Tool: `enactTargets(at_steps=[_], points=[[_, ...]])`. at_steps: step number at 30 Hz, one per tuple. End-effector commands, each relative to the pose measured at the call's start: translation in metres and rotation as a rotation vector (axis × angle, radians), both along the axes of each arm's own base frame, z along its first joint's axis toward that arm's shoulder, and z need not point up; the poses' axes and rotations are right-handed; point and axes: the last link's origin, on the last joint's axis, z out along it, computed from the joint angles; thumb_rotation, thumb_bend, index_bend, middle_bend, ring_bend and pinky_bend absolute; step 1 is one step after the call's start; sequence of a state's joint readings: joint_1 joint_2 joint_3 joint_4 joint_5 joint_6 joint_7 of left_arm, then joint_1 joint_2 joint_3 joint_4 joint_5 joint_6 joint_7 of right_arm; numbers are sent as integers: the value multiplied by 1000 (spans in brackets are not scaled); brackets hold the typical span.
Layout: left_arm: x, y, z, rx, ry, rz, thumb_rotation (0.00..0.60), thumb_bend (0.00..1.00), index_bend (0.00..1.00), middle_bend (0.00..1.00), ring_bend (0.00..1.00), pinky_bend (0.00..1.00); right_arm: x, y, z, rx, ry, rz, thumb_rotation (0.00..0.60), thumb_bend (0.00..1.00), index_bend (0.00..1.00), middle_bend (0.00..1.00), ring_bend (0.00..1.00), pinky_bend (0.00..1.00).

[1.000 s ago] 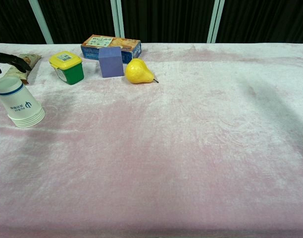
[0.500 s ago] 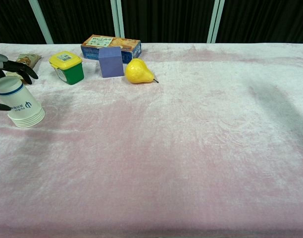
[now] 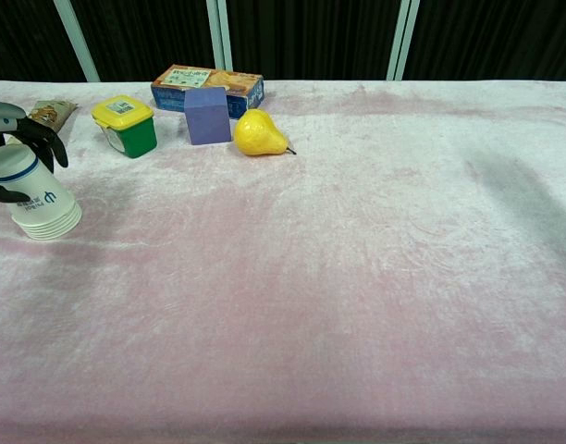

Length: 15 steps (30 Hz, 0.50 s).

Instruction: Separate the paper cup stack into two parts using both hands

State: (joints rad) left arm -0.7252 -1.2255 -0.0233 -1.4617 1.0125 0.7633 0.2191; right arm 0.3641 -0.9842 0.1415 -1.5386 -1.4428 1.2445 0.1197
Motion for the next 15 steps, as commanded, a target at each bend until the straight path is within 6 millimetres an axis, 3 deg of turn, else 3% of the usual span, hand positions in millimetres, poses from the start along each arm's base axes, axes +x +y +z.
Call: enactTargets(at_steps=[1, 9, 12, 15], points=[[0, 1, 0, 18, 11, -23, 600, 386, 387, 450, 330, 573, -1, 0, 1, 0, -3, -4, 600, 131, 34, 0, 90, 178], [1, 1, 6, 45, 36, -23, 600, 416, 504, 514, 382, 610, 1, -1, 7, -18, -6, 3, 600, 129, 34, 0, 90, 178], [17, 1, 6, 53, -53, -12, 600, 417, 506, 514, 383, 615, 6, -2, 11, -32, -12, 21, 600, 130, 34, 0, 90, 178], [46, 1, 4, 46, -249, 21, 600, 416, 506, 514, 383, 615, 13, -4, 12, -39, -15, 46, 600, 130, 39, 0, 90, 178]])
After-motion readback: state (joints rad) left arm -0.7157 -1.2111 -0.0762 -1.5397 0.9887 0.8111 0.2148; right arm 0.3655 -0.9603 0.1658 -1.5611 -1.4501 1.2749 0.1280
